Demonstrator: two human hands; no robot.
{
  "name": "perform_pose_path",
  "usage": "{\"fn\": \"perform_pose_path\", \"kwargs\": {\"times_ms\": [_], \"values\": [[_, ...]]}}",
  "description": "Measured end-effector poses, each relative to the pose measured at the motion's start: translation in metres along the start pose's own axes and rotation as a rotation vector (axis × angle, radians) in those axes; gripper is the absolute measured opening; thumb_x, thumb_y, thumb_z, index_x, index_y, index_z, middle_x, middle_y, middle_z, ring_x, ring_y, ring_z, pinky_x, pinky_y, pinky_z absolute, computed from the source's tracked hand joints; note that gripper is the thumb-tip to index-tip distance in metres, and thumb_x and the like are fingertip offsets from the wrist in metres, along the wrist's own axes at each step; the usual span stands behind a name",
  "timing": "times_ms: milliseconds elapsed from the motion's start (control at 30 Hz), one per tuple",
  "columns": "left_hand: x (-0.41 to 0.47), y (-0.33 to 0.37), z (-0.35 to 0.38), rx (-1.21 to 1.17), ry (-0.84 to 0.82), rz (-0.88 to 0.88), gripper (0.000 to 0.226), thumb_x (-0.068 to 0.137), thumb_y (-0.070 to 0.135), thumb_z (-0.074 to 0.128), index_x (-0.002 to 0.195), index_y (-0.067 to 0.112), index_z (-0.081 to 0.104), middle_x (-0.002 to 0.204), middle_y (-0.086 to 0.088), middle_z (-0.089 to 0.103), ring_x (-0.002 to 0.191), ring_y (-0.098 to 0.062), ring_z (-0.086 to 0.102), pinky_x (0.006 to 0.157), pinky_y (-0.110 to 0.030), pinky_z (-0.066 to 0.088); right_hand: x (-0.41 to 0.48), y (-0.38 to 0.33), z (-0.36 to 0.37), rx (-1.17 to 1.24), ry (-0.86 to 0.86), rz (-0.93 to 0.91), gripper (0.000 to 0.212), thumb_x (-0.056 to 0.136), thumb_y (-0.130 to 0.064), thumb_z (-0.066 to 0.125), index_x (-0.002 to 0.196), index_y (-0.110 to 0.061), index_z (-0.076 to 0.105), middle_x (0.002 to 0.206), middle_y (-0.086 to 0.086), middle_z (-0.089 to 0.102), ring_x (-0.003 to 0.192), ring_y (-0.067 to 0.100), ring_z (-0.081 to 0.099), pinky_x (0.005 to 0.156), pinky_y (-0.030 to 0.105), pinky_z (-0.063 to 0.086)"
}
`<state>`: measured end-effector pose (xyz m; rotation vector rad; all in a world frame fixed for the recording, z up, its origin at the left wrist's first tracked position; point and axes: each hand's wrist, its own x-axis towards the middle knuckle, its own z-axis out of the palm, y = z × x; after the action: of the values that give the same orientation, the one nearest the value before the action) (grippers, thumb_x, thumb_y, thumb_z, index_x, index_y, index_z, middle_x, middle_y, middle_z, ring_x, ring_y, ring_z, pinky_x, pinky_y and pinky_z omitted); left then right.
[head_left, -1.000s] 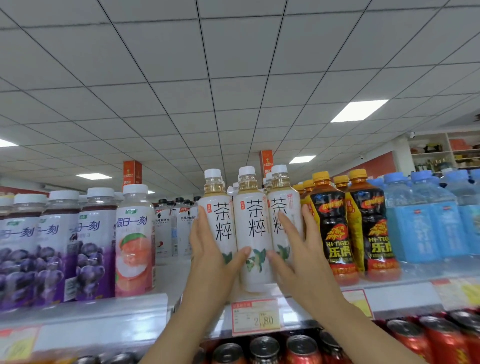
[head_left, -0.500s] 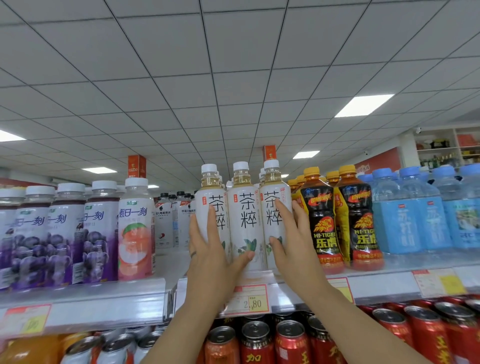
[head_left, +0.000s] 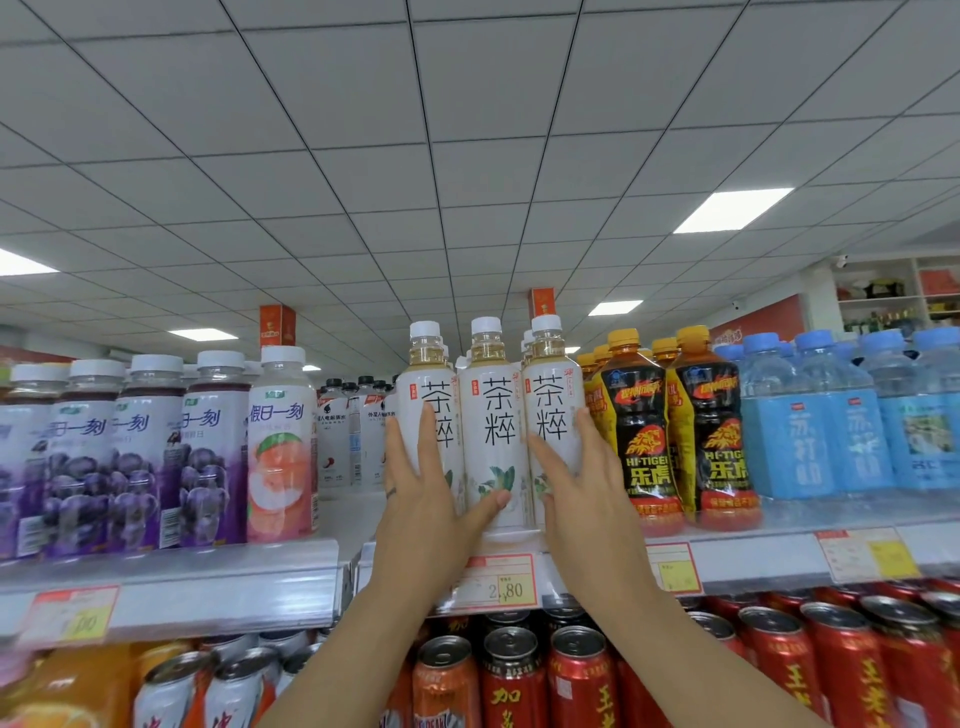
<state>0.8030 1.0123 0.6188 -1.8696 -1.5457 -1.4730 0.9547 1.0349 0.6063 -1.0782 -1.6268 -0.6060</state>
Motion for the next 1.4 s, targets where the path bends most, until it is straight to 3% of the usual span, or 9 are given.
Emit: {"fn": "perform_pose_path", "kwargs": {"times_ms": [133,300,433,567,767,967,1100,1200,1400], "values": [[0.001,0.001,-0.002,0.018,-0.019,-0.012,0.11,0.075,0.064,0.059,0.145,0.035,-0.021,0.152,0.001,-0.029,0.141,-0.032,0.023,0.101,-0.041,0.04,0.0,-0.004,0.003,0.084,0.036,0.028,0.073,0.069,0.008,0.07,0.133,-0.019,0.049,0.148,0.019,0.029,0.134,0.036,0.033,0.086,0.041,0.052],[-0.01,0.001,-0.006,0.076,0.002,0.024,0.1,0.082,0.059,0.056,0.146,0.033,-0.016,0.154,-0.005,-0.026,0.145,-0.032,0.01,0.11,-0.053,0.029,-0.018,-0.009,-0.011,0.207,0.018,-0.012,0.056,0.087,-0.003,0.056,0.138,-0.019,0.043,0.154,0.013,0.017,0.142,0.029,0.015,0.112,0.038,0.025],[-0.061,0.005,-0.007,0.018,0.147,0.226,0.063,0.09,0.041,0.049,0.146,0.024,0.025,0.154,-0.008,0.018,0.139,-0.022,0.023,0.112,-0.045,0.024,-0.076,-0.025,-0.023,0.331,0.048,-0.097,0.034,0.087,-0.019,0.051,0.12,-0.022,0.057,0.137,0.002,0.045,0.126,0.019,0.041,0.105,0.033,0.035],[-0.144,-0.012,-0.002,-0.129,0.086,0.223,0.033,0.088,0.027,0.045,0.118,0.02,0.058,0.114,0.004,0.061,0.104,-0.016,0.057,0.089,-0.041,0.047,-0.156,-0.038,-0.017,0.496,-0.105,-0.029,0.024,0.086,-0.02,0.047,0.1,-0.021,0.066,0.094,-0.01,0.066,0.086,0.009,0.06,0.075,0.032,0.05],[-0.287,-0.079,0.005,-0.101,-0.278,-0.154,0.024,0.089,0.027,0.05,0.108,0.031,0.064,0.103,0.014,0.066,0.086,-0.005,0.06,0.065,-0.021,0.042,-0.293,-0.064,0.012,0.498,-0.536,0.274,0.018,0.086,-0.025,0.051,0.093,-0.026,0.068,0.078,-0.014,0.065,0.069,0.004,0.057,0.06,0.02,0.042],[-0.427,-0.153,-0.037,0.035,-0.676,-0.615,0.021,0.094,0.031,0.048,0.11,0.031,0.062,0.105,0.007,0.067,0.096,-0.013,0.063,0.08,-0.03,0.049,-0.426,-0.129,0.031,0.327,-1.205,0.377,0.019,0.091,-0.025,0.044,0.096,-0.035,0.059,0.088,-0.008,0.064,0.083,0.015,0.062,0.065,0.025,0.04],[-0.494,-0.198,-0.109,0.046,-0.822,-0.85,0.025,0.091,0.027,0.049,0.112,0.03,0.061,0.11,0.005,0.066,0.1,-0.015,0.061,0.087,-0.032,0.048,-0.476,-0.2,0.028,0.363,-1.371,0.49,0.02,0.082,-0.027,0.046,0.086,-0.035,0.064,0.09,-0.001,0.067,0.085,0.019,0.061,0.077,0.034,0.05],[-0.525,-0.231,-0.175,0.109,-0.812,-0.962,0.026,0.091,0.028,0.05,0.114,0.031,0.061,0.114,0.004,0.065,0.102,-0.017,0.062,0.087,-0.027,0.047,-0.494,-0.266,0.025,0.39,-1.487,0.431,0.014,0.087,-0.023,0.051,0.095,-0.026,0.062,0.104,0.003,0.065,0.1,0.024,0.059,0.076,0.028,0.041],[-0.56,-0.284,-0.293,0.12,-0.633,-1.12,0.023,0.091,0.021,0.054,0.111,0.026,0.063,0.105,0.005,0.068,0.086,-0.01,0.063,0.075,-0.02,0.046,-0.51,-0.398,0.034,0.638,-1.546,0.401,0.017,0.088,-0.019,0.056,0.101,-0.02,0.066,0.085,-0.012,0.058,0.073,0.003,0.052,0.064,0.016,0.038]]}}
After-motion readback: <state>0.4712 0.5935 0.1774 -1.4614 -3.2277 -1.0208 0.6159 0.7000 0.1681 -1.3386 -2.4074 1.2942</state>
